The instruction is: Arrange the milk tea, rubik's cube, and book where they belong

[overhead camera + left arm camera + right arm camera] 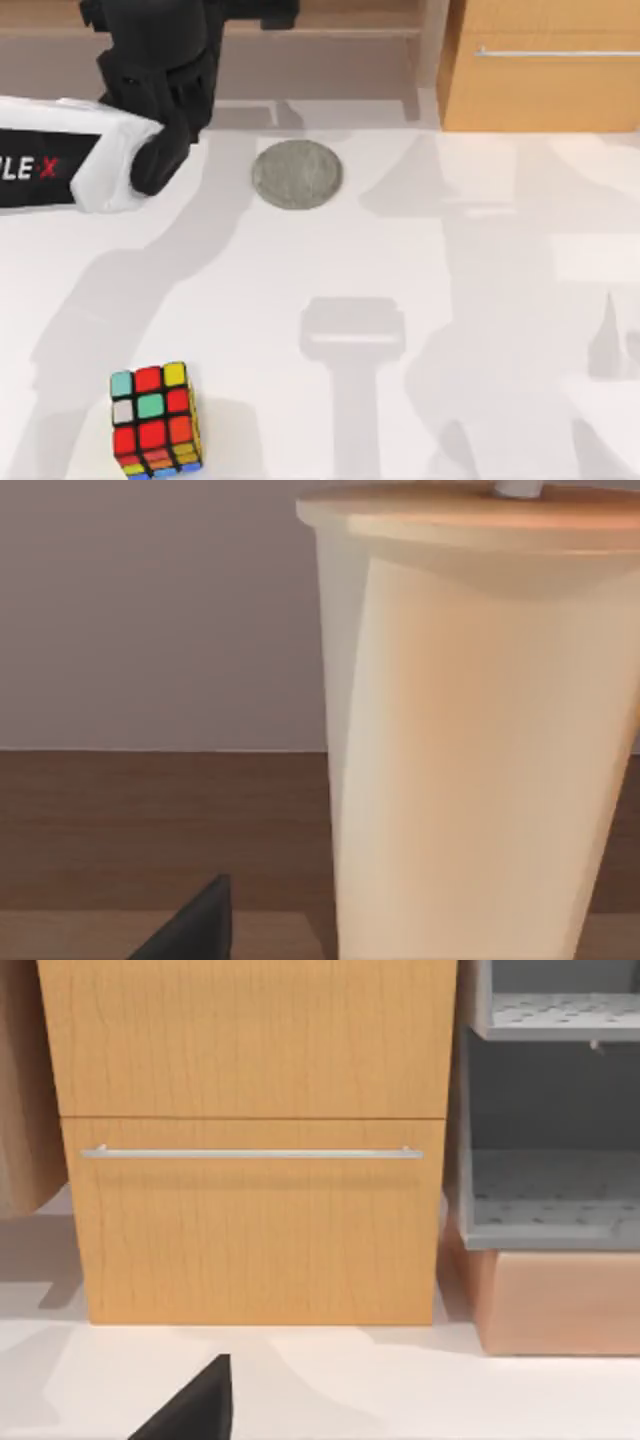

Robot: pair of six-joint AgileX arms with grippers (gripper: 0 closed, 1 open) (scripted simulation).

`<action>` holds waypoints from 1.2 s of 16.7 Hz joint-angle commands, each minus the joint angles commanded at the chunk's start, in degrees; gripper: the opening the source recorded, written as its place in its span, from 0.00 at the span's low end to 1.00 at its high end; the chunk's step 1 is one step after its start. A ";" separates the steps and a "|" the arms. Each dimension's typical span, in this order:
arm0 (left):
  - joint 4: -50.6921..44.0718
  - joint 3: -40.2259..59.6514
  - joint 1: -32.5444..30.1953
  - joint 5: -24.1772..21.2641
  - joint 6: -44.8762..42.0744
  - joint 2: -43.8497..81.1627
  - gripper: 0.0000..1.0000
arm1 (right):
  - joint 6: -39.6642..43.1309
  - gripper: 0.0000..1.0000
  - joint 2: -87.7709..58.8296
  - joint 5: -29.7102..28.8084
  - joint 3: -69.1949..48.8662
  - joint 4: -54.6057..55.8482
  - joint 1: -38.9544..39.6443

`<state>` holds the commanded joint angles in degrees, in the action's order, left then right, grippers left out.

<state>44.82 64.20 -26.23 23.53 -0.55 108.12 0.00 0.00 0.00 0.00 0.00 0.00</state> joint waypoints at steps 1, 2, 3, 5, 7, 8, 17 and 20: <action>0.00 0.00 0.00 0.00 0.00 0.00 1.00 | 0.00 1.00 0.00 0.00 0.00 0.00 0.00; 0.00 0.00 0.00 0.00 0.00 0.00 1.00 | 0.00 1.00 0.00 0.00 0.00 0.00 0.00; -0.13 -0.27 0.28 -0.11 0.01 -0.16 1.00 | 0.00 1.00 0.00 0.00 0.00 0.00 0.00; -0.36 0.67 0.39 -0.31 0.03 0.51 1.00 | 0.00 1.00 0.00 0.00 0.00 0.00 0.00; -1.29 3.89 0.84 -0.86 0.06 2.73 1.00 | 0.00 1.00 0.00 0.00 0.00 0.00 0.00; -1.98 6.13 1.17 -1.24 0.07 4.24 1.00 | 0.00 1.00 0.00 0.00 0.00 0.00 0.00; -7.45 21.68 3.89 -4.09 0.17 14.35 1.00 | 0.00 1.00 0.00 0.00 0.00 0.00 0.00; -7.45 21.68 3.89 -4.09 0.17 14.35 0.92 | 0.00 1.00 0.00 0.00 0.00 0.00 0.00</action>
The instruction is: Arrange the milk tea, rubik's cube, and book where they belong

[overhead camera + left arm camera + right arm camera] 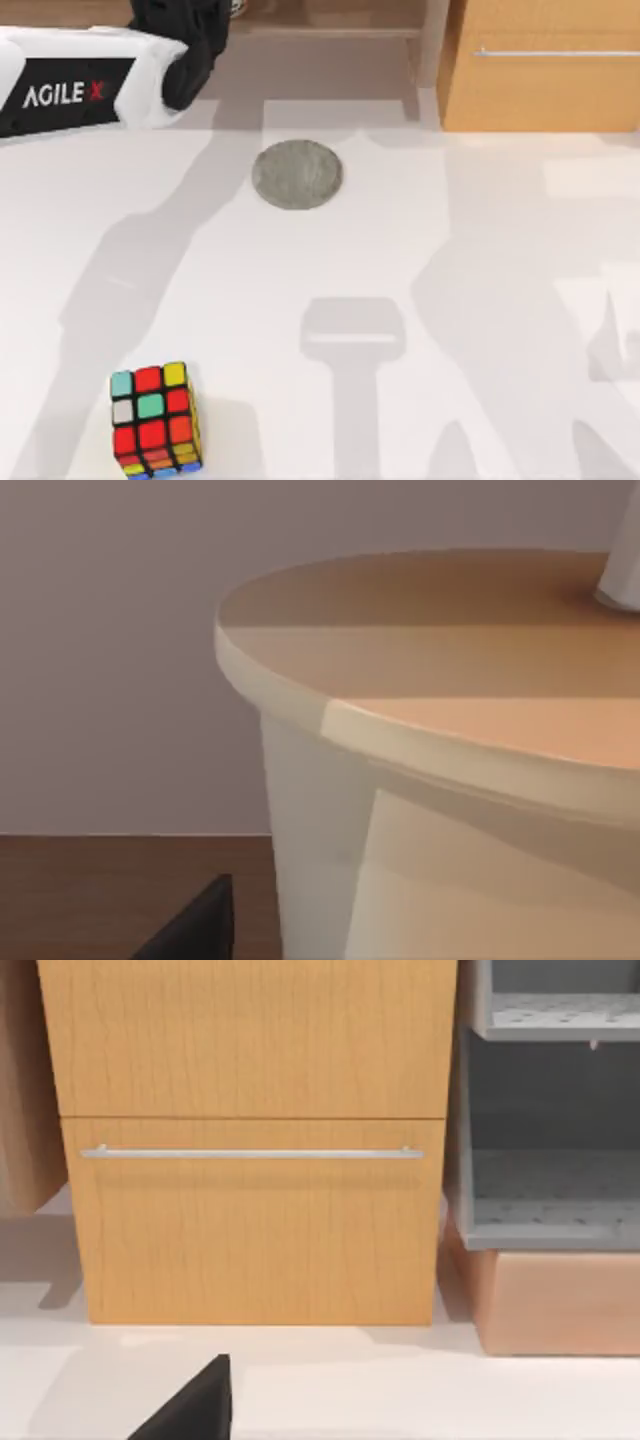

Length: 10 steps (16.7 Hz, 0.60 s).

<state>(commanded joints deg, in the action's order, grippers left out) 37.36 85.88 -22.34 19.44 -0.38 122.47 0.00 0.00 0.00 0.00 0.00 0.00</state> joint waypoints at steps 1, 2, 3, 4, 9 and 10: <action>0.00 0.00 0.00 0.00 0.00 0.00 0.85 | 0.00 1.00 0.00 0.00 0.00 0.00 0.00; 0.00 0.00 0.00 0.00 0.00 0.00 0.77 | 0.00 1.00 0.00 0.00 0.00 0.00 0.00; 0.00 0.00 0.00 0.00 0.00 0.00 0.70 | 0.00 1.00 0.00 0.00 0.00 0.00 0.00; 0.00 0.00 0.00 0.00 0.00 0.00 0.62 | 0.00 1.00 0.00 0.00 0.00 0.00 0.00; 0.00 0.00 0.00 0.00 0.00 0.00 0.25 | 0.00 1.00 0.00 0.00 0.00 0.00 0.00; 0.00 0.00 0.00 0.00 0.00 0.00 0.17 | 0.00 1.00 0.00 0.00 0.00 0.00 0.00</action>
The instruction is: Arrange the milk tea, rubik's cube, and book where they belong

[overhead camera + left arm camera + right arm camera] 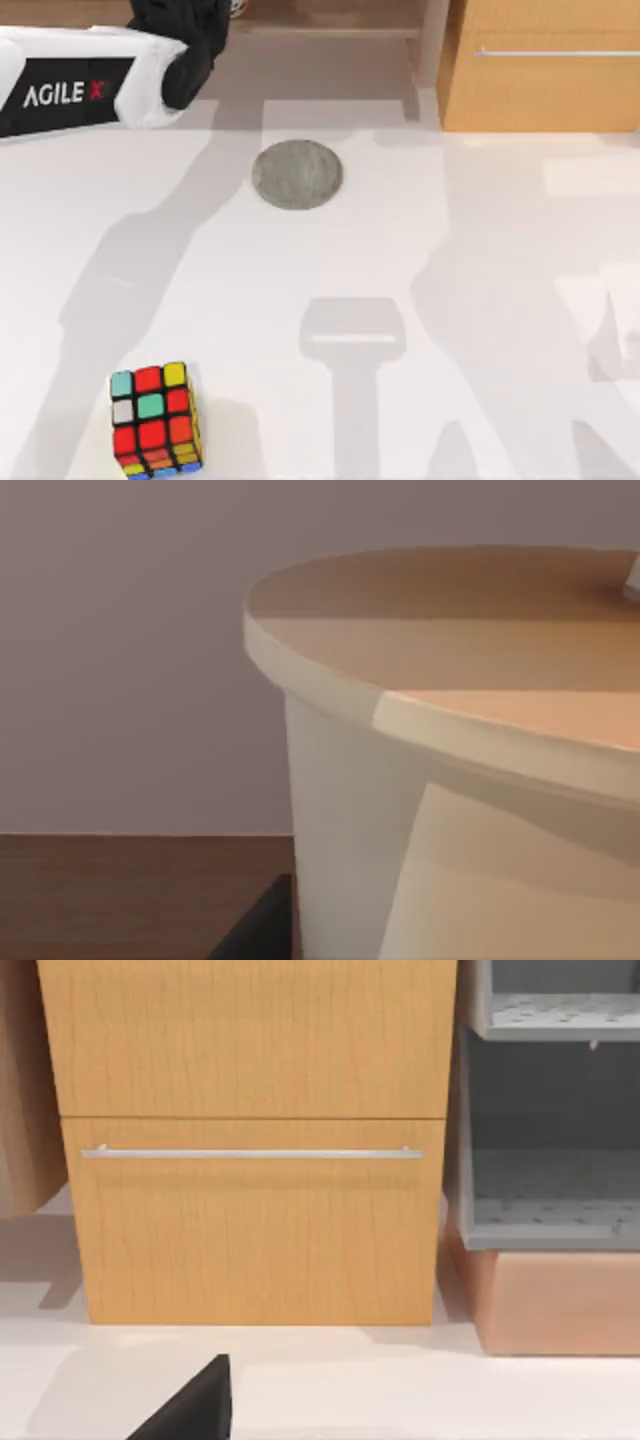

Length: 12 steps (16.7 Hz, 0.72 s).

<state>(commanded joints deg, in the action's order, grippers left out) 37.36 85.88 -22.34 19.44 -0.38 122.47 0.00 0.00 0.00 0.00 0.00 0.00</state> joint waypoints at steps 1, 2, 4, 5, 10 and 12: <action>0.00 0.00 0.00 0.00 0.00 0.00 0.10 | 0.00 1.00 0.00 0.00 0.00 0.00 0.00; 0.00 0.00 0.00 0.00 0.00 0.00 0.02 | 0.00 1.00 0.00 0.00 0.00 0.00 0.00; 0.00 0.00 0.00 0.00 0.00 0.00 0.00 | 0.00 1.00 0.00 0.00 0.00 0.00 0.00; 0.00 0.00 0.00 0.00 0.00 0.00 0.00 | 0.00 1.00 0.00 0.00 0.00 0.00 0.00; 0.00 0.00 0.00 0.00 0.00 0.00 0.00 | 0.00 1.00 0.00 0.00 0.00 0.00 0.00; 0.09 -0.17 -0.27 0.09 -0.09 -0.30 0.00 | 0.00 1.00 0.00 0.00 0.00 0.00 0.00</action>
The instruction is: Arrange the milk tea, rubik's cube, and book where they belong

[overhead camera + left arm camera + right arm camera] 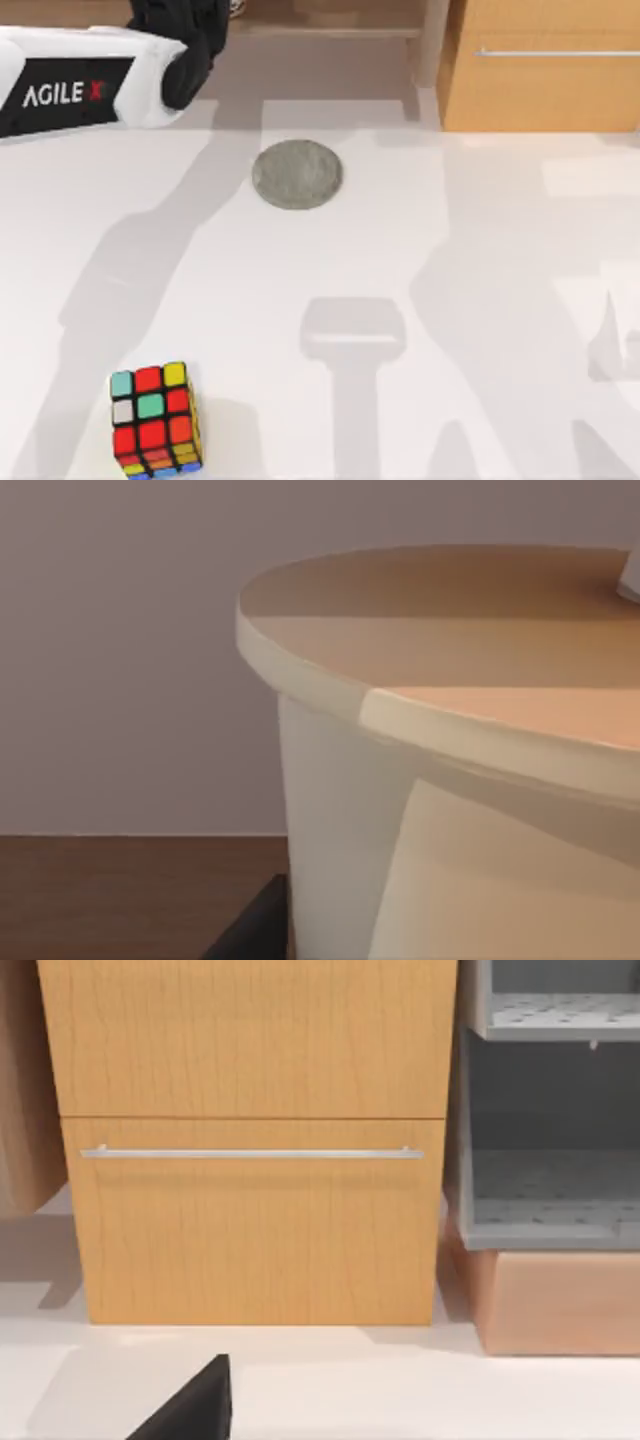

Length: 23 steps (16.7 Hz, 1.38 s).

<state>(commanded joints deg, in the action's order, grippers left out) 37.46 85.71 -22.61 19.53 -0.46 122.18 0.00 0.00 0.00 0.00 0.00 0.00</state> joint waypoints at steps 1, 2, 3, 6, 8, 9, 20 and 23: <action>0.32 -0.76 -0.27 0.30 -0.02 -0.72 0.00 | 0.00 1.00 0.00 0.00 0.00 0.00 0.00; 0.73 -2.15 -0.61 0.72 -0.07 -2.04 0.00 | 0.00 1.00 0.00 0.00 0.00 0.00 0.00; 1.17 -4.13 -0.97 1.15 -0.10 -3.75 0.00 | 0.00 1.00 0.00 0.00 0.00 0.00 0.00; 2.50 -12.87 -2.10 2.28 -0.12 -9.08 0.00 | 0.00 1.00 0.00 0.00 0.00 0.00 0.00; 3.52 -17.62 -2.82 3.08 -0.17 -12.77 0.00 | 0.00 1.00 0.00 0.00 0.00 0.00 0.00; 4.19 -19.09 -3.27 3.56 -0.19 -14.20 0.00 | 0.00 1.00 0.00 0.00 0.00 0.00 0.00; 7.82 -21.19 -10.44 6.16 0.25 -14.22 0.00 | 0.00 1.00 0.00 0.00 0.00 0.00 0.00; 9.72 -22.20 -13.58 8.70 1.23 -8.77 0.00 | 0.00 1.00 0.00 0.00 0.00 0.00 0.00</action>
<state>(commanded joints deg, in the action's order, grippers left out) 47.17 63.51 -36.20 28.22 0.76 113.41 0.00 0.00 0.00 0.00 0.00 0.00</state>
